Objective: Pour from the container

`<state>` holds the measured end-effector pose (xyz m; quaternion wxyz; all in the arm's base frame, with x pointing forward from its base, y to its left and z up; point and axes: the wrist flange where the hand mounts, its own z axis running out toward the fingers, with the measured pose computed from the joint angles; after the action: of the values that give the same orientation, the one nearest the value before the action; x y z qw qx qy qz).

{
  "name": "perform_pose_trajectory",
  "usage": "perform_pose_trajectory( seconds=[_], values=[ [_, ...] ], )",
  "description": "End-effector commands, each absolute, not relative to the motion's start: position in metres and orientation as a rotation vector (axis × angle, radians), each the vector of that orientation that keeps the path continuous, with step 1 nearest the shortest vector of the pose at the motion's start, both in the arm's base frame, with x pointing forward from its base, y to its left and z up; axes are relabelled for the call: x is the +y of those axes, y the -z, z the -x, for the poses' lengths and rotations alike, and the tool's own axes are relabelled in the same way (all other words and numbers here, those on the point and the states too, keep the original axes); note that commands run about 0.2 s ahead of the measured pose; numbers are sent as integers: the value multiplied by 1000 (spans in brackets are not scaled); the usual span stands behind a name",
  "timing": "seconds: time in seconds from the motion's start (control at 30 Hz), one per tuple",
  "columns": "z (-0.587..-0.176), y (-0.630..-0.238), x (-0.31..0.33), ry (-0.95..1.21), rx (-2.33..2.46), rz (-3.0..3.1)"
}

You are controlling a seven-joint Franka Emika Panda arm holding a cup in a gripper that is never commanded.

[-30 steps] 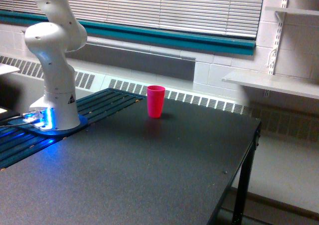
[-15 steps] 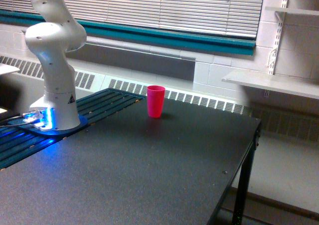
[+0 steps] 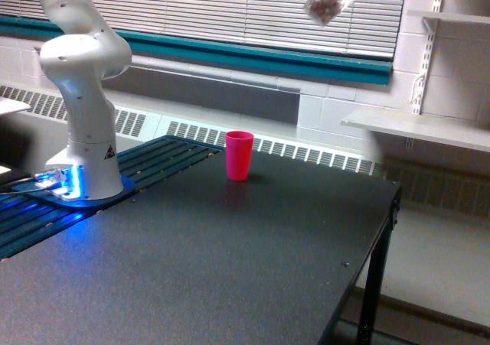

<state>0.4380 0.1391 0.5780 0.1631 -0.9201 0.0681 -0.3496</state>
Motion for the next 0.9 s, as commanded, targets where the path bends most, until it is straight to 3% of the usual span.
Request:
perform_pose_trajectory(
  seconds=[0.03,0.9],
  values=[
    [-412,-562,165,999,-20,2655],
    [-313,-485,169,839,-404,2738]
  ],
)
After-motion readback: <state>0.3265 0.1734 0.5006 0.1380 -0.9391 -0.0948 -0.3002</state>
